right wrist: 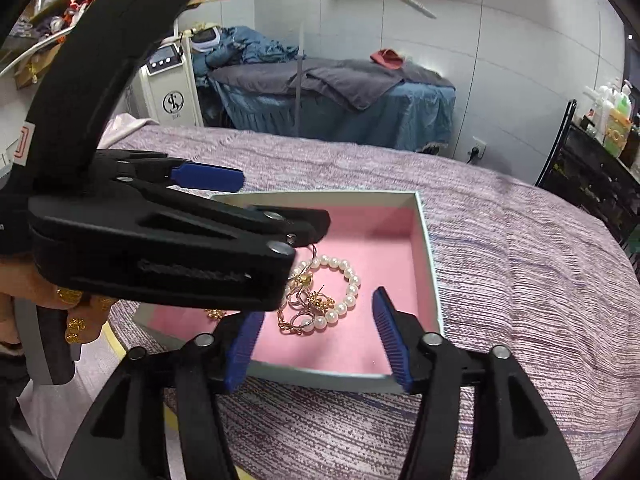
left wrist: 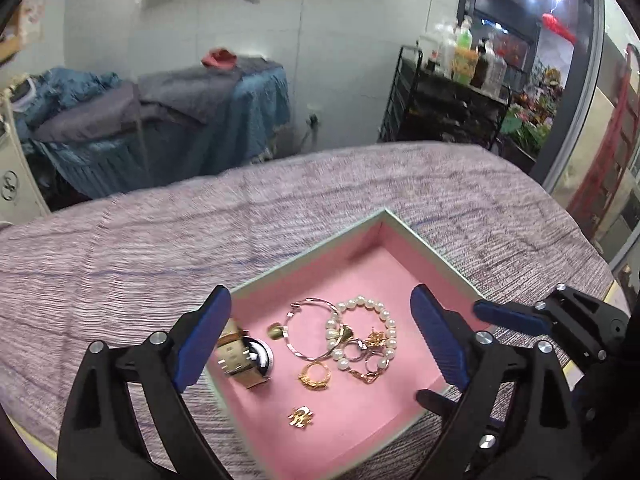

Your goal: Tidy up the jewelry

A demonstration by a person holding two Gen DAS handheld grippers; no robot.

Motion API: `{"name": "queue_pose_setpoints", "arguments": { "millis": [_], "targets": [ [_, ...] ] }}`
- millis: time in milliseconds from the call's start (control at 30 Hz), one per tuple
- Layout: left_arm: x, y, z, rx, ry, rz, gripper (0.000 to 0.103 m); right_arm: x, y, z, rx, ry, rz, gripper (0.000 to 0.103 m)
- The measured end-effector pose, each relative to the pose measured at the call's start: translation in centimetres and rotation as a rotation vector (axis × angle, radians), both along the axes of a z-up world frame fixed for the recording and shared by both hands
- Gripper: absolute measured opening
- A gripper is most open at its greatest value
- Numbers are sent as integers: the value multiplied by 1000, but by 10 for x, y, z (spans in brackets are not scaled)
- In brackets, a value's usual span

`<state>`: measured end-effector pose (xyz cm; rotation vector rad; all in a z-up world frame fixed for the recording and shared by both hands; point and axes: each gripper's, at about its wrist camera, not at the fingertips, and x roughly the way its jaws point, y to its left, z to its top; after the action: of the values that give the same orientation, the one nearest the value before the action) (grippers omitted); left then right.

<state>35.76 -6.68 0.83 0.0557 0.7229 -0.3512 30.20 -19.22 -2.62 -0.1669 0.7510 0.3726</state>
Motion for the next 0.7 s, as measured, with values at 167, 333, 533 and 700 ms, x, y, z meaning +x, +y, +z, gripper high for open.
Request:
{"name": "queue_pose_setpoints", "arguments": {
  "millis": [167,333,533,700],
  "targets": [
    [-58,24,16,1,-158,51,97,-33,-5,16,-6,-68,-27,85],
    [-115,44,9,20,-186,71,97,-71,-16,28,79,-88,-42,96],
    [-174,71,-6,-22,-162,121,97,-117,-16,31,56,-152,-72,96],
    [-218,81,-15,-18,-165,181,97,-152,-22,28,85,-160,-106,96]
  ]
}}
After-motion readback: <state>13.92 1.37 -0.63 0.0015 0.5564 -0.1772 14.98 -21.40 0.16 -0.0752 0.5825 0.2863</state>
